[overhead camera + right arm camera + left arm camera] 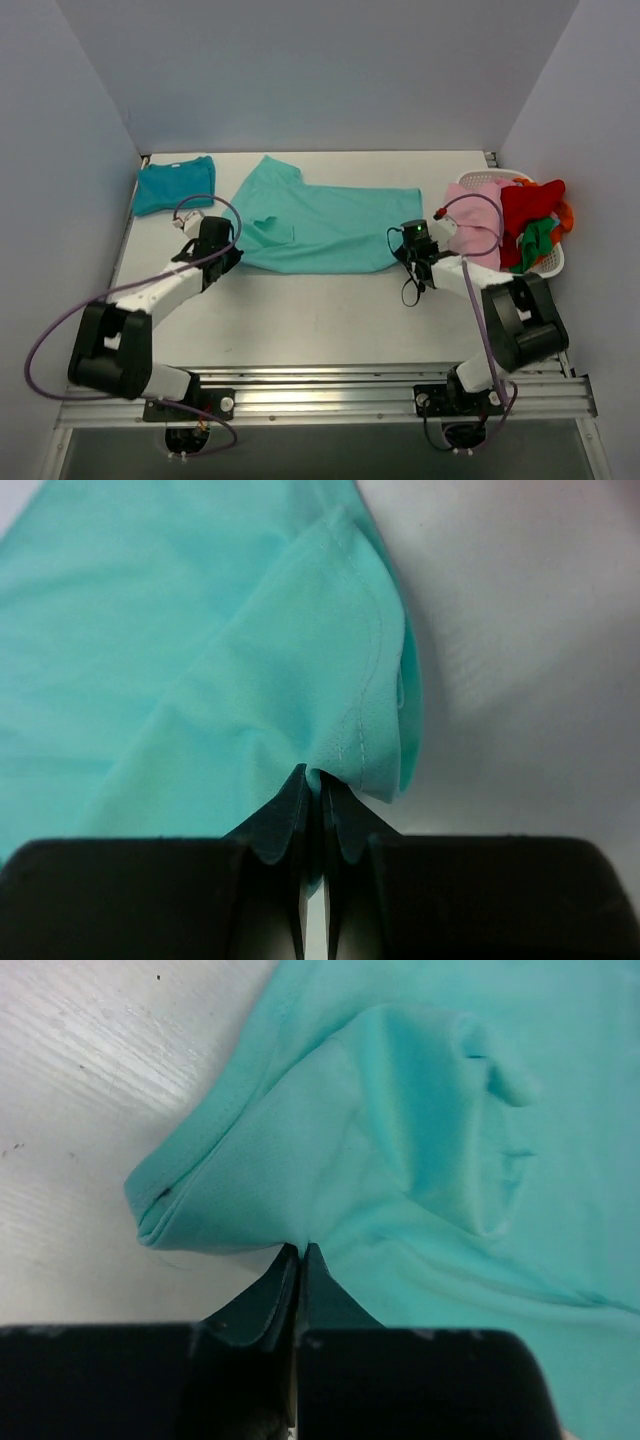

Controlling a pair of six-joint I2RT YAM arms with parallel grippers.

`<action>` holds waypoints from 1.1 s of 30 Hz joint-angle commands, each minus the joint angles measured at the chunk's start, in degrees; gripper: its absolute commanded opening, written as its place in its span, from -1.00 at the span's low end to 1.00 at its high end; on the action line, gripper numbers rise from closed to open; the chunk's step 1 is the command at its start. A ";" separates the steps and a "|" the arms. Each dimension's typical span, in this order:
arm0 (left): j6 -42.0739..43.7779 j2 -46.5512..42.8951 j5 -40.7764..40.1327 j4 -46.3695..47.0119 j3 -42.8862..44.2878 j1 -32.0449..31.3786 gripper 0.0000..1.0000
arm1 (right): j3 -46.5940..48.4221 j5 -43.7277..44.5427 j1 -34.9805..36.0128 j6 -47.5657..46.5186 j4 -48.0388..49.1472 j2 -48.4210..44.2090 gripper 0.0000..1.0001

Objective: Fold and stack the t-shirts
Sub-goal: Fold the tshirt

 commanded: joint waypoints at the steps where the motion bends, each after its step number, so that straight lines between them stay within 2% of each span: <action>1: -1.11 -12.48 -1.73 -5.65 -3.79 -0.84 -0.95 | -2.82 3.72 2.14 1.01 -9.00 -10.89 -1.00; 6: -3.04 -28.99 -2.16 -13.11 -9.26 -2.43 -0.95 | -7.66 5.48 3.90 1.45 -21.39 -29.52 -1.00; 10: -3.83 -38.16 -1.73 -19.88 -11.63 -2.95 -0.95 | -8.72 6.88 4.43 1.45 -31.49 -42.61 -0.99; 11: -3.75 -39.74 -1.47 -20.77 -11.99 -2.95 -0.95 | -8.81 6.98 4.43 1.36 -33.00 -44.04 -0.92; 12: -3.75 -42.10 -1.12 -21.73 -12.42 -3.13 -0.94 | -8.63 7.06 4.43 1.18 -34.32 -45.53 -0.76; 13: -3.66 -43.08 -0.33 -23.92 -12.43 -3.13 -0.78 | -8.46 7.06 4.43 1.18 -35.90 -47.72 -0.05; 14: -3.48 -43.96 0.29 -24.90 -12.34 -3.22 -0.60 | -8.19 6.98 4.43 1.62 -38.78 -48.70 0.32; 15: -3.22 -45.80 1.25 -26.04 -11.82 -3.30 -0.40 | -8.02 5.85 4.52 1.80 -39.07 -49.84 0.57; 16: -2.96 -46.69 3.00 -27.27 -11.38 -3.31 -0.15 | -7.67 5.40 4.52 1.89 -40.03 -51.68 0.92; 17: -2.78 -47.83 3.98 -29.37 -11.20 -3.48 0.24 | -7.23 5.22 4.61 2.50 -42.57 -52.57 0.95; 19: -2.52 -51.52 6.52 -32.44 -10.85 -3.74 0.49 | -6.00 4.17 5.04 3.03 -43.56 -55.28 0.97; 20: -2.52 -52.83 7.23 -33.60 -10.50 -3.75 0.76 | -5.47 3.99 5.22 3.46 -44.60 -56.08 0.98; 21: -2.34 -55.37 8.11 -34.74 -10.15 -3.83 0.84 | -5.21 3.64 5.31 3.73 -44.79 -56.70 0.99; 23: -1.99 -57.41 9.95 -37.64 -8.22 -3.92 0.92 | -3.80 3.81 5.49 3.91 -45.75 -57.67 0.99; 25: -0.94 -59.26 10.23 -38.44 -6.72 -3.92 0.88 | -2.66 4.16 5.57 3.73 -45.50 -57.68 0.99; 28: 0.47 -57.87 8.56 -34.43 -5.75 -3.92 0.88 | -1.78 3.82 5.57 2.24 -41.55 -54.71 0.99; 32: 3.54 -48.22 7.42 -24.92 -4.62 -3.83 0.88 | 1.90 1.36 5.66 -0.04 -34.44 -46.00 0.96; 33: 3.98 -43.23 5.67 -23.95 -3.65 -3.83 0.88 | 2.53 0.66 5.84 -0.66 -33.72 -44.33 0.94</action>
